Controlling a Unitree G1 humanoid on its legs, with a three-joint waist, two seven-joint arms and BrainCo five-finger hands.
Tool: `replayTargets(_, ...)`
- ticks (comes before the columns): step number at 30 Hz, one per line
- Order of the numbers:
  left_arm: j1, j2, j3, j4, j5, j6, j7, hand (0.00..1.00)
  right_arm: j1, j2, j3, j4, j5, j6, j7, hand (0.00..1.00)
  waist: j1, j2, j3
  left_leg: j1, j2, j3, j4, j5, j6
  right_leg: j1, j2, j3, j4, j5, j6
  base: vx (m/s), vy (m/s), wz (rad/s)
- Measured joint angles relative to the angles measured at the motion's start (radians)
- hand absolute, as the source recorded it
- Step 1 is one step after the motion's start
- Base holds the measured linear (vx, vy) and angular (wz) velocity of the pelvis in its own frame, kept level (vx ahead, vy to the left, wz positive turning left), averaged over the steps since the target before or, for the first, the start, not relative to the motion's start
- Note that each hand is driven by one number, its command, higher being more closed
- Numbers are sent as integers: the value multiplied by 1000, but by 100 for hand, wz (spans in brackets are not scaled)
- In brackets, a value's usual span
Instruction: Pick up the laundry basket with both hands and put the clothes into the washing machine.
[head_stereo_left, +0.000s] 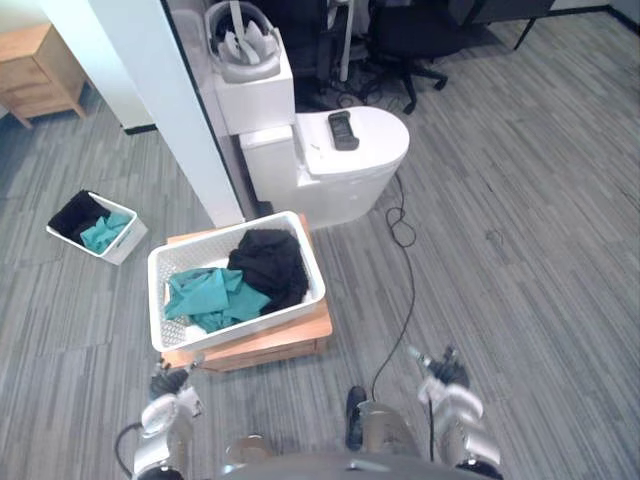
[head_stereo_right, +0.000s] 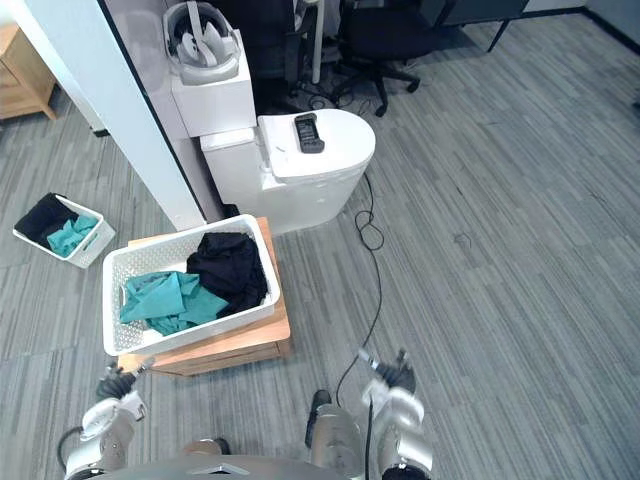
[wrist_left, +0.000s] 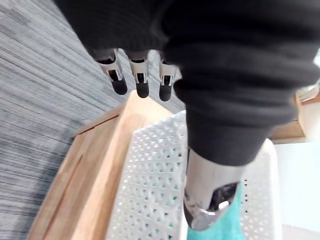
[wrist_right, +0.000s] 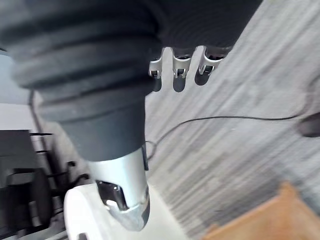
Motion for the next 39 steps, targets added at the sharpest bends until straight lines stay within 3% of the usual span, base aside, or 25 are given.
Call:
replayTargets(2, 2, 19, 30, -34, -10, 1, 6, 0, -22, -22, -3, -99, -5, -19, -1, 0, -2, 0, 0, -23, 3, -16, -2, 1, 0, -15, 7, -3, -18, 6, -10, 38, -45, 1)
replayTargets(7, -15, 114, 95, -92, -11, 3, 7, 0, -88, -74, -21, -156, -29, -23, 1, 0, -2, 4, 17, -71, -7, -23, -7, 1, 0, -32, 11, -2, -82, 59, -7, 10, 44, -1)
replayTargets(13, -158, 310, 123, -32, -8, 17, 5, 0, -239, -196, 73, -154, -44, -8, 12, 0, -1, 9, 71, -109, -34, -46, 0, 1, 1, -28, 2, 11, -187, 147, -4, -40, 74, -1)
replayTargets(21, -352, 484, 114, 137, 11, 33, 2, 0, -410, -349, 168, -51, -43, 12, 47, 0, 0, 10, 146, -163, -40, -66, 34, -4, 10, -34, 2, 15, -258, 220, -7, -74, 22, 0)
replayTargets(25, -469, 572, 46, 260, 34, 51, 0, 0, -518, -405, 179, 63, -35, 16, 47, 0, 1, 8, 181, -215, -42, -68, 66, -4, 10, -66, 2, 24, -278, 254, -11, -78, 1, -4)
replayTargets(26, -515, 593, 23, 291, 50, 55, 0, 0, -562, -426, 190, 94, -33, 16, 46, 0, 0, 8, 213, -218, -43, -67, 74, -4, 10, -67, 2, 27, -280, 262, -12, -91, 6, -8)
replayTargets(32, -670, 605, -68, 383, 79, 61, -4, 0, -718, -495, 279, 200, -33, 19, 45, 0, -5, 9, 272, -268, -42, -58, 98, -2, 10, -106, 4, 41, -297, 292, -17, -48, 7, -6)
replayTargets(39, -788, 567, -151, 393, 88, 69, 1, 0, -839, -505, 394, 200, -35, 33, 42, 0, 3, 7, 281, -330, -34, -42, 94, 9, 4, -171, 8, 51, -311, 311, -21, 9, 17, -5)
